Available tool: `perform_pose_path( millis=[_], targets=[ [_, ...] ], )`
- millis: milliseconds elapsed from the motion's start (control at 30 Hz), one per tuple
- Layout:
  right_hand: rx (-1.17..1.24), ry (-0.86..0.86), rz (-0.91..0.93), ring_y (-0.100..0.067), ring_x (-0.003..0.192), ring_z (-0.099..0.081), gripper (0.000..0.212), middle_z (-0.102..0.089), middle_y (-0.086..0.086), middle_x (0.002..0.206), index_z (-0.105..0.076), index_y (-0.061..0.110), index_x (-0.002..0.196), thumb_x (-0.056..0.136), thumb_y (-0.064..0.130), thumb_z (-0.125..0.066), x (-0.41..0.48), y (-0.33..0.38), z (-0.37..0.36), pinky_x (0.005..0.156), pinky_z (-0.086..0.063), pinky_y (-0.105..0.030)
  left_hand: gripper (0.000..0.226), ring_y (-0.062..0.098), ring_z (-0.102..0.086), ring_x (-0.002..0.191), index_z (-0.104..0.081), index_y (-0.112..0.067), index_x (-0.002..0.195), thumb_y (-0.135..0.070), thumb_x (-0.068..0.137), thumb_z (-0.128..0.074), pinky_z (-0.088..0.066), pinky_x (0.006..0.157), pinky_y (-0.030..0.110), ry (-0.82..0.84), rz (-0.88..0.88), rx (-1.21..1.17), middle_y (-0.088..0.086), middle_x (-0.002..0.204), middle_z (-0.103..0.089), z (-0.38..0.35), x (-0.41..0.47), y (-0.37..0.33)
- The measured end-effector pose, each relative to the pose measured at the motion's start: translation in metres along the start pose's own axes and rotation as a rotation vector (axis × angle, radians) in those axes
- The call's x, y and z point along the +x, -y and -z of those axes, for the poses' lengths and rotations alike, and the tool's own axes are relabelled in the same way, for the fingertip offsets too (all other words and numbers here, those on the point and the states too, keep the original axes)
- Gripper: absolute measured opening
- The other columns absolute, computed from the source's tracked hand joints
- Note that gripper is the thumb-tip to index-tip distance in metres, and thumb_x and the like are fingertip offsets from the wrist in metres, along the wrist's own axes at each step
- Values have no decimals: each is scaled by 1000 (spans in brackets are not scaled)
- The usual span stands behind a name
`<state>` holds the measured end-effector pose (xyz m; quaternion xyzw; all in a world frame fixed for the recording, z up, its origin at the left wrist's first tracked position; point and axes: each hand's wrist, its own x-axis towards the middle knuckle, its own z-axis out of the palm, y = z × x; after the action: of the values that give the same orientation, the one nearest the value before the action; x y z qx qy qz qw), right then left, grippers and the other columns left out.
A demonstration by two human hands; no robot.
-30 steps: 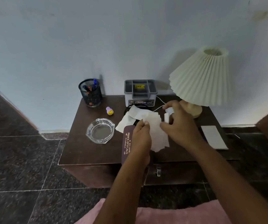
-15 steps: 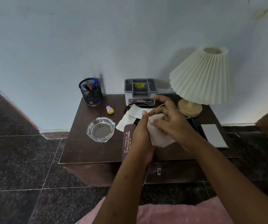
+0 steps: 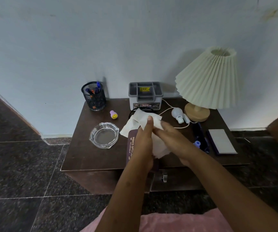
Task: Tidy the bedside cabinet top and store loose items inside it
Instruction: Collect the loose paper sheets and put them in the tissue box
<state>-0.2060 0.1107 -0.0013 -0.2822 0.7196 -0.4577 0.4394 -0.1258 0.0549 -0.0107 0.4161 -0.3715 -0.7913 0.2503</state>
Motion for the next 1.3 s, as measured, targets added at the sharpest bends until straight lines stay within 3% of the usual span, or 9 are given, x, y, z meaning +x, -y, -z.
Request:
perform_pose_path(
  millis=[267, 400, 500, 567, 700, 833, 967, 1067, 1300],
  targets=[
    [98, 97, 41, -14, 119, -51, 46, -50, 8, 133, -34, 40, 141, 96, 47, -41, 25, -6, 0, 101, -44, -37, 37, 34, -63, 105, -50, -11, 128, -20, 92, -56, -52, 89, 52, -94, 2, -21, 16, 119, -64, 22, 8, -11],
    [-546, -144, 143, -23, 130, -41, 42, -44, -5, 142, -43, 27, 138, 96, 28, -45, 63, -29, 14, 108, -35, -41, 30, 24, -64, 83, -54, -10, 120, -12, 90, -58, -55, 69, 42, -139, -45, -109, 8, 99, -66, 34, 12, -17],
    [-942, -112, 214, -27, 137, -26, 40, -32, 1, 150, -44, 35, 135, 96, 26, -42, 81, -47, 16, 110, -27, -48, 13, 22, -64, 74, -59, -8, 102, -7, 89, -58, -54, 63, 37, -159, -31, -165, 8, 85, -66, 42, 15, -21],
    [-1061, -81, 272, -25, 141, -16, 40, -22, 4, 154, -39, 43, 135, 97, 30, -36, 90, -55, 13, 109, -20, -54, 6, 23, -63, 70, -59, -7, 93, -5, 89, -57, -56, 59, 37, -167, -12, -208, 9, 81, -64, 46, 17, -24],
    [-1145, -50, 246, -23, 144, -4, 42, -9, 6, 159, -33, 50, 137, 99, 31, -29, 101, -58, 12, 109, -11, -59, 26, 25, -61, 78, -53, -3, 115, -5, 89, -50, -56, 67, 42, -117, 0, -315, 12, 90, -64, 48, 17, -31],
    [-1207, -15, 235, -24, 145, -1, 59, -4, 11, 159, -22, 42, 145, 92, 17, -32, 102, -57, 14, 109, -6, -61, 19, 22, -64, 79, -58, -12, 99, -7, 89, -42, -52, 76, 40, -15, 3, -396, 8, 91, -69, 45, 13, -35],
    [-1177, -86, 287, -23, 144, -8, 71, -11, 11, 158, -18, 28, 148, 84, 8, -41, 95, -48, 12, 111, -11, -57, 18, 22, -65, 80, -59, -12, 95, -9, 89, -42, -48, 87, 44, 16, -34, -441, 4, 74, -72, 45, 11, -36],
    [-1023, -290, 438, -23, 136, -31, 58, -36, 3, 150, -38, 22, 141, 85, 9, -45, 87, -28, 13, 108, -28, -48, 17, 22, -66, 76, -61, -12, 88, -11, 89, -44, -47, 90, 45, 23, -13, -453, 4, 70, -72, 44, 9, -35],
    [-731, -508, 876, -19, 92, -64, 20, -71, -4, 98, -69, 13, 100, 84, 6, -59, 35, 26, -4, 80, -46, -26, 34, 20, -65, 64, -62, -12, 81, -44, 89, -54, -58, 60, 36, -38, 45, -493, 4, 65, -68, 41, 12, -34]
  ],
)
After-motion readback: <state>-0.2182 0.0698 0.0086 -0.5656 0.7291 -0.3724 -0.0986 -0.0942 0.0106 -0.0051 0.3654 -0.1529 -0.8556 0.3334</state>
